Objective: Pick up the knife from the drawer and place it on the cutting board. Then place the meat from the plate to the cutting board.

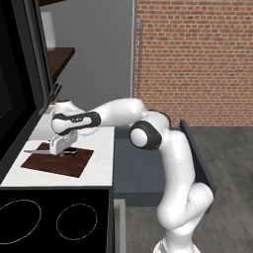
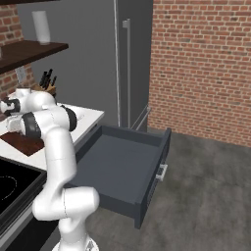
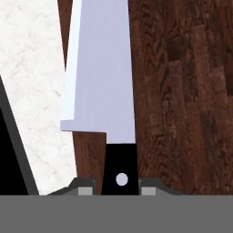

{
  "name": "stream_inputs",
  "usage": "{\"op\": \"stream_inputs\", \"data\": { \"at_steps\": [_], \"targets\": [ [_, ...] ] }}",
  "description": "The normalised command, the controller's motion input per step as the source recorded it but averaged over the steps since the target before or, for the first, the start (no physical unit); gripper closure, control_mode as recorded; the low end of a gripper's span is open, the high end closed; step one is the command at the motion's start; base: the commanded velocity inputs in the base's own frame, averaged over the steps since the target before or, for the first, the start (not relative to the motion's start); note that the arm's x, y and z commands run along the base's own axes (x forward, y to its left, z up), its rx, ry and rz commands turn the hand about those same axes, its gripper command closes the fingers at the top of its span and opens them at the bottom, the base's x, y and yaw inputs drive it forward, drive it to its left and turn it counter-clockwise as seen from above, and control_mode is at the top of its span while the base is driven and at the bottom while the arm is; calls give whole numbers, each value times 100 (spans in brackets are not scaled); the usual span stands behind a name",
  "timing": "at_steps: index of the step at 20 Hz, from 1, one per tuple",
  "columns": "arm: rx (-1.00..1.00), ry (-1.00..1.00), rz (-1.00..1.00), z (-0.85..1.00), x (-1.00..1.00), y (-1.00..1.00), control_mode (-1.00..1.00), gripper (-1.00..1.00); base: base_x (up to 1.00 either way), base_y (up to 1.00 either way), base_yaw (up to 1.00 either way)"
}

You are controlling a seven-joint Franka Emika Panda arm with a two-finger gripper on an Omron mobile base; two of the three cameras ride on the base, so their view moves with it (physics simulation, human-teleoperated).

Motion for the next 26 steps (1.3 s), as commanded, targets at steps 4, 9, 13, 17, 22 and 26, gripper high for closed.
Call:
{"op": "stream_inputs", "data": {
  "at_steps": [4, 9, 13, 17, 22, 26],
  "targets": [
    [0, 0, 0, -36, -14, 0, -100, 100, 0, 0, 0],
    [0, 0, 0, -30, -16, 0, -100, 100, 0, 0, 0],
    [0, 0, 0, -39, -11, 0, -100, 100, 0, 0, 0],
    [0, 3, 0, -9, -1, 0, -100, 100, 0, 0, 0],
    [0, 3, 0, -1, 0, 0, -100, 100, 0, 0, 0],
    [0, 1, 0, 0, 0, 0, -100, -100, 0, 0, 0]
  ]
}}
